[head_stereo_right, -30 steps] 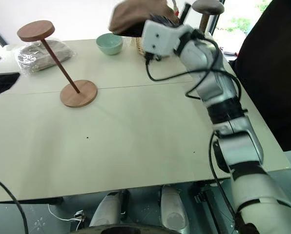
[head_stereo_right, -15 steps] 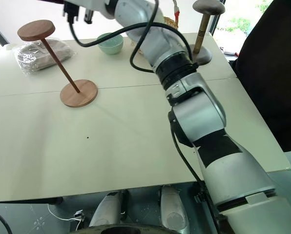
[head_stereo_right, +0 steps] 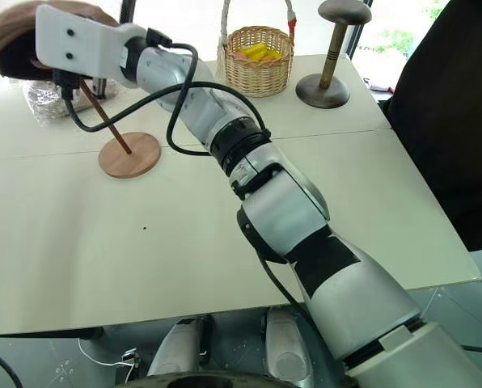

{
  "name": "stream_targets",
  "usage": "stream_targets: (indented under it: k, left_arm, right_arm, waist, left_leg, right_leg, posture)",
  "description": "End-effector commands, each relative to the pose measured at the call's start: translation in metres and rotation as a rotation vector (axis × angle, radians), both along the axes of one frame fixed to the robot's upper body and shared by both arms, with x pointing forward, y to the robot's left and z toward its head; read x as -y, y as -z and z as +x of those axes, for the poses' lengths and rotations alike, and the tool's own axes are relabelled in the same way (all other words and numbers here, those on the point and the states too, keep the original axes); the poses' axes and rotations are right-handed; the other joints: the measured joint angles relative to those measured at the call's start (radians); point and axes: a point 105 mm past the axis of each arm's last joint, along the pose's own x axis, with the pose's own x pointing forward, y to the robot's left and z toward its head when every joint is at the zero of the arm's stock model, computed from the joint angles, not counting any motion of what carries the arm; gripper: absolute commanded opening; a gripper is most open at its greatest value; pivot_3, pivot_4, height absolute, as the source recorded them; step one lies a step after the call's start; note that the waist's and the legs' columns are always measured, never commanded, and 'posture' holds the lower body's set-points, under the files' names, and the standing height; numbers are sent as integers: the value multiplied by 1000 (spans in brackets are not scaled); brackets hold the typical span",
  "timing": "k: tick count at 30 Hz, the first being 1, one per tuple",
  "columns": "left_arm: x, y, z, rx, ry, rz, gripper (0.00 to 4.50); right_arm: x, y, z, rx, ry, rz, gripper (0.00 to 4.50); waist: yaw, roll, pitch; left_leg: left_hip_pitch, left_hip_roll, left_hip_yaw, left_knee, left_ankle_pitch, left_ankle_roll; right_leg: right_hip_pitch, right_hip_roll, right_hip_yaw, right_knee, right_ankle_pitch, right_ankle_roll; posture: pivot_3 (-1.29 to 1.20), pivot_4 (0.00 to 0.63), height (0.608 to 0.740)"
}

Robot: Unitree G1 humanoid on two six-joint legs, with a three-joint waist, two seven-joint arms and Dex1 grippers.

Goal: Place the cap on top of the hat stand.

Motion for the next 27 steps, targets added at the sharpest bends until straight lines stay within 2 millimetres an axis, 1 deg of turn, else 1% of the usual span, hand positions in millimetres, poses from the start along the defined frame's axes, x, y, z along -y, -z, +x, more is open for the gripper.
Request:
stream_targets:
  k: [1, 3, 7, 11, 16, 20, 22, 24, 26, 27]
  left_arm:
    - [5, -9, -3, 43, 4, 24, 4500]
    - [4, -7, -3, 41, 7, 20, 4500]
    - [0, -7, -2, 32, 5, 18, 4500]
    - [-1, -9, 2, 28, 13, 18, 4500]
    - [3, -14, 11, 23, 37, 27, 4500]
    - [4, -18, 15, 24, 49, 30, 4500]
    - [6, -17, 18, 14, 61, 36, 4500]
    - [9, -15, 20, 4, 76, 42, 4500]
    - [11, -14, 22, -3, 88, 45, 4500]
    - [13, -13, 23, -7, 95, 47, 4500]
  right_arm:
    - [-11, -15, -15, 89, -29, 7, 28]
    - [-11, -7, -16, 126, -43, -20, 28]
    - [-9, 8, -27, 189, -96, -52, 28]
    - [-5, 17, -35, 237, -109, -47, 28]
    - [1, 32, -32, 250, -58, -56, 28]
    - [1, 43, -29, 221, -38, -74, 28]
    - [0, 52, -27, 171, -36, -86, 799]
    - [0, 55, -26, 141, -33, -84, 1569]
    - [2, 54, -26, 137, -32, -80, 2656]
    - [4, 53, -26, 135, -36, -79, 3125]
  waist:
    - [0, 0, 0]
    - [-1, 0, 0]
    - [0, 0, 0]
    - [1, 0, 0]
    - [1, -1, 0]
    - [1, -1, 0]
    - [1, -1, 0]
    - [1, -1, 0]
    - [1, -1, 0]
    - [1, -1, 0]
  left_leg:
    - [0, 0, 0, 0, 0, 0]
    - [0, 0, 0, 0, 0, 0]
    - [0, 0, 0, 0, 0, 0]
    - [0, 0, 0, 0, 0, 0]
    - [0, 0, 0, 0, 0, 0]
    - [0, 0, 0, 0, 0, 0]
    - [0, 0, 0, 0, 0, 0]
    - [0, 0, 0, 0, 0, 0]
    - [0, 0, 0, 0, 0, 0]
    - [0, 0, 0, 0, 0, 0]
  right_leg:
    - [0, 0, 0, 0, 0, 0]
    - [0, 0, 0, 0, 0, 0]
    - [0, 0, 0, 0, 0, 0]
    - [0, 1, 0, 1, 0, 0]
    - [0, 1, 0, 1, 0, 0]
    - [0, 1, 0, 1, 0, 0]
    - [0, 1, 0, 1, 0, 0]
    - [0, 1, 0, 1, 1, 1]
    - [0, 1, 0, 1, 1, 1]
    - [0, 1, 0, 1, 1, 1]
  posture:
    - [0, 150, 740]
    - [0, 150, 740]
    - [0, 150, 740]
    - [0, 150, 740]
    - [0, 150, 740]
    - [0, 150, 740]
    - [0, 150, 740]
    - [0, 150, 740]
    - [0, 150, 740]
    - [0, 150, 740]
